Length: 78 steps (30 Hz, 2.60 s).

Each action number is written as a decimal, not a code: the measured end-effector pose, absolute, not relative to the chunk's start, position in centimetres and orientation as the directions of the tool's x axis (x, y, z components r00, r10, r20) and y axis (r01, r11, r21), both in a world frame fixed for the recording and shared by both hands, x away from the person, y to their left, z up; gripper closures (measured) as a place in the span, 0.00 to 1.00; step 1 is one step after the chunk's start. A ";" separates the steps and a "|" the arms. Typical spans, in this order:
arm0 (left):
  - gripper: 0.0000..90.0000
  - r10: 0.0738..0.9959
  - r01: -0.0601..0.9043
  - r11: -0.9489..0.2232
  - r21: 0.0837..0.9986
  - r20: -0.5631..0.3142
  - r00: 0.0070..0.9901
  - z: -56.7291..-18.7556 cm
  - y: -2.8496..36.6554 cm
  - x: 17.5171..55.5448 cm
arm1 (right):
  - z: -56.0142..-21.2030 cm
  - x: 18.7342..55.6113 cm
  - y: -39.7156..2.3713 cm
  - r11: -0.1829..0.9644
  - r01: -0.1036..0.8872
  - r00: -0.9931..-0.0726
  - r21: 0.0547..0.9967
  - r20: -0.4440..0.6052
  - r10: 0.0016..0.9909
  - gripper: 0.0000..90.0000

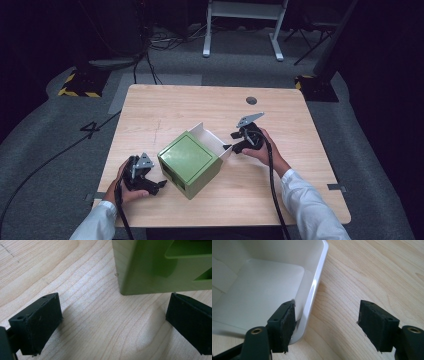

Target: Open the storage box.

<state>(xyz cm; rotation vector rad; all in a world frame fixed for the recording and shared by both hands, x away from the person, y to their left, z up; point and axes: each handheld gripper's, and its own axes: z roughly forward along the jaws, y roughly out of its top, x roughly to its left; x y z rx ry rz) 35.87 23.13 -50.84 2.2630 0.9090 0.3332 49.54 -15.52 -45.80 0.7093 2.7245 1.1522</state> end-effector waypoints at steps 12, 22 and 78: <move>0.01 0.689 0.518 -0.535 0.667 -0.011 0.725 -50.8 23.1 35.9 | -45.5 50.6 -17.5 0.589 0.397 -0.859 0.704 0.059 0.508 0.33; 0.01 0.689 0.518 -0.535 0.667 -0.011 0.725 -50.8 23.1 35.9 | -45.6 51.0 -18.0 0.573 0.408 -0.846 0.711 0.060 0.529 0.32; 0.01 0.696 0.523 -0.530 0.668 -0.010 0.718 -50.8 23.5 35.4 | -41.1 47.3 -21.1 0.603 0.298 -0.816 0.740 -0.130 0.563 0.23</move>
